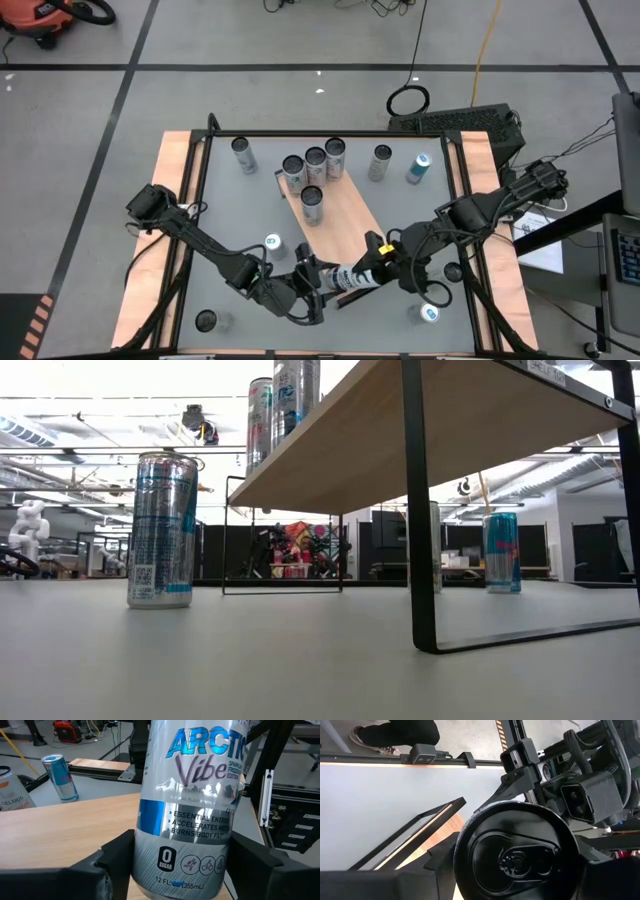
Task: Place canned beverage on shelf
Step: Put the right white-blue soda can on the shelf aligned with the other white-blue soda can
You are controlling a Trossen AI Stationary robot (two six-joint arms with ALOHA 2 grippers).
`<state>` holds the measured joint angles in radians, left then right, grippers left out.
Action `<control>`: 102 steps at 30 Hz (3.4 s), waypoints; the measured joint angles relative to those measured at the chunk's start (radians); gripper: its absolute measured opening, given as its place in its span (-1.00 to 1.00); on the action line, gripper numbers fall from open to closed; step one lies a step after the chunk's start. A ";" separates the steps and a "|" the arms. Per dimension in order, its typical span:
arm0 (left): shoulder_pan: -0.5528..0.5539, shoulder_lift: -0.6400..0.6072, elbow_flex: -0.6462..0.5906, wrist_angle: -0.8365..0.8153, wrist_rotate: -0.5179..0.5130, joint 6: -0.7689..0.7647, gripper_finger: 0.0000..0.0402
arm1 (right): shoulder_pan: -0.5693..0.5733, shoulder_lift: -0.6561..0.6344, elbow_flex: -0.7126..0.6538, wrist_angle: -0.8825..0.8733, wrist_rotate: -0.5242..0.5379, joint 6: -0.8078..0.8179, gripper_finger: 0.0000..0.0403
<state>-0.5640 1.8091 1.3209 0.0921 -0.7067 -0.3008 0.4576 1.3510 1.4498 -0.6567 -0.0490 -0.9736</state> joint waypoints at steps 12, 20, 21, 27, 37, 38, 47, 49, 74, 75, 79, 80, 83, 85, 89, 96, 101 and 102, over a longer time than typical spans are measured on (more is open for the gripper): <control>0.001 0.000 0.000 0.002 0.000 -0.006 0.23 | 0.000 0.000 0.000 -0.009 0.001 0.169 0.24; 0.000 0.004 0.000 0.060 -0.005 0.100 0.23 | 0.001 -0.002 0.000 -0.046 0.040 0.489 0.41; -0.001 0.004 0.000 0.075 -0.005 0.115 0.23 | 0.001 -0.005 0.000 -0.059 0.046 0.522 0.41; -0.006 0.004 0.000 0.112 -0.017 0.159 0.23 | 0.002 -0.024 0.000 -0.123 0.049 0.723 0.41; -0.019 0.004 0.000 0.154 -0.115 0.182 0.23 | 0.023 -0.125 -0.144 0.085 0.133 0.997 0.41; -0.019 0.004 0.000 0.164 -0.115 0.189 0.23 | 0.022 -0.136 -0.165 0.122 0.137 1.011 0.41; -0.014 0.002 0.000 0.213 -0.114 0.255 0.23 | 0.028 -0.221 -0.363 0.493 0.123 0.948 0.42; -0.009 0.002 0.000 0.219 -0.113 0.255 0.23 | 0.031 -0.221 -0.380 0.539 0.122 0.929 0.42; 0.014 0.010 0.001 0.240 -0.139 0.257 0.23 | 0.046 -0.225 -0.418 0.743 0.230 0.921 0.03; 0.014 0.010 0.001 0.239 -0.138 0.257 0.23 | 0.046 -0.225 -0.418 0.736 0.234 0.927 0.03; 0.014 0.010 0.000 0.239 -0.141 0.254 0.23 | 0.046 -0.226 -0.417 0.720 0.246 0.953 0.11; 0.014 0.010 0.000 0.239 -0.145 0.254 0.23 | 0.048 -0.226 -0.417 0.716 0.255 0.960 0.14; 0.014 0.011 0.000 0.240 -0.154 0.258 0.23 | 0.060 -0.226 -0.417 0.704 0.283 0.963 0.25; 0.014 0.011 0.000 0.243 -0.172 0.257 0.23 | 0.074 -0.230 -0.417 0.691 0.316 0.965 0.31; 0.014 0.011 0.000 0.240 -0.178 0.257 0.23 | 0.096 -0.251 -0.417 0.648 0.386 0.965 0.36; 0.014 0.011 0.000 0.240 -0.188 0.256 0.23 | 0.109 -0.276 -0.417 0.637 0.394 0.961 0.27; 0.015 0.011 0.000 0.241 -0.188 0.254 0.23 | 0.107 -0.270 -0.417 0.657 0.393 0.936 0.22; 0.015 0.011 0.000 0.242 -0.188 0.254 0.23 | 0.107 -0.269 -0.417 0.665 0.392 0.927 0.22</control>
<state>-0.5491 1.8198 1.3209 0.3344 -0.8948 -0.0463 0.5648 1.0825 1.0325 0.0080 0.3433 -0.0464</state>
